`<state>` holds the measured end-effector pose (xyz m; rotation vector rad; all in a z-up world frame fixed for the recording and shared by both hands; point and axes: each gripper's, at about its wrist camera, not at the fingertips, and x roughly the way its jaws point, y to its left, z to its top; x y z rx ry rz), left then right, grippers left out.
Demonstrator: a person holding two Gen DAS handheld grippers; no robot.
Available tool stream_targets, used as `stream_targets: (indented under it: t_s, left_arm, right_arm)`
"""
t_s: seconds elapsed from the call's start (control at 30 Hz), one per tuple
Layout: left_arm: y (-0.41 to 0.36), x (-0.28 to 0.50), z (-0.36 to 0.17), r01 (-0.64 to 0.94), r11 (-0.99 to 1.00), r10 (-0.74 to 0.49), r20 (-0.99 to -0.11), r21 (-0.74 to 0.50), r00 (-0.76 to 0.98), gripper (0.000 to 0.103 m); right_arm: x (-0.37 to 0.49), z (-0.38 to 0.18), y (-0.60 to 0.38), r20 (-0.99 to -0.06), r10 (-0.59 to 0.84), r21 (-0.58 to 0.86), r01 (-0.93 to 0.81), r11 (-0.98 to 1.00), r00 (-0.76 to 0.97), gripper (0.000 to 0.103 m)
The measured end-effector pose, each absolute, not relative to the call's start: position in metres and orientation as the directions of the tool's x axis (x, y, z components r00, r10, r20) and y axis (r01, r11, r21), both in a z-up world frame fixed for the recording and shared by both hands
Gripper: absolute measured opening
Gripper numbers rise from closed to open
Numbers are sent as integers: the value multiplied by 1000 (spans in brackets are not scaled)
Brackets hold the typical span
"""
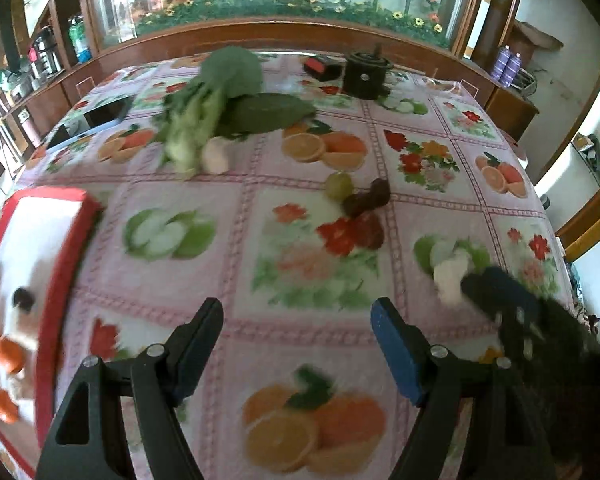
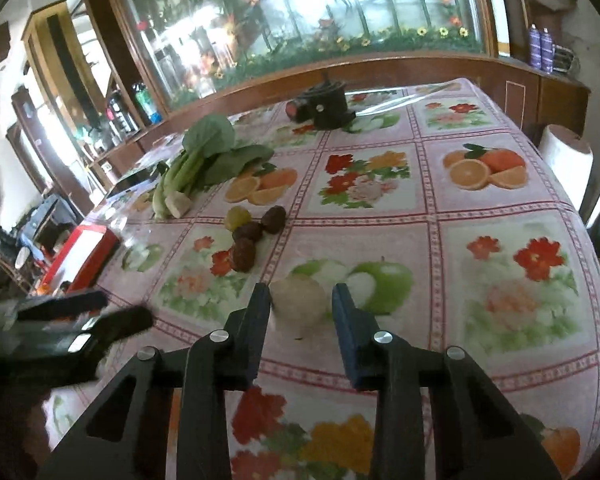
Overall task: Organize fruits
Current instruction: 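Close the left gripper on a dark date while the right gripper grasps a round white slice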
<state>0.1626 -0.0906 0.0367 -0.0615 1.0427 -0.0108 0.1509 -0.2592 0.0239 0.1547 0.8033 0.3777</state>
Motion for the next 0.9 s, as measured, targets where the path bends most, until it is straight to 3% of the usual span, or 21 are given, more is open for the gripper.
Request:
stream_targets:
  t_s: [0.17,0.3,0.53,0.63,0.7,0.73,0.9]
  left_arm:
    - [-112,183,29,-7,1000,-21,-861,-28,507,79]
    - [-116,194,26,-17,998,-48,-859,-66,510,79]
    - [-118,212,13,-59,995,-46,-868,-86,494,78]
    - [-119,214,15,-65,994,-41,-853,-87,521,62]
    - [-120,214,15,-47,995,-52,-845,-91,532,42]
    - [-121,214,15,-29,995,-67,-841,-98,537,25]
    - [-119,208,15,1,991,-114,-834,-134,540,23]
  right_arm:
    - [159,19,-259,-694,411,300,-281,912,591,36]
    - [166,12,-267,-702,415,329,-254,910,578,49]
    - [167,7,-273,-691,448,381,-242,893,567,51]
    - [167,7,-276,-686,453,390,-238,890,569,52]
    - [167,7,-277,-683,456,398,-232,887,571,52]
    - [167,7,-277,-681,456,401,-229,887,572,52]
    - [172,7,-268,-691,453,390,-237,890,563,52]
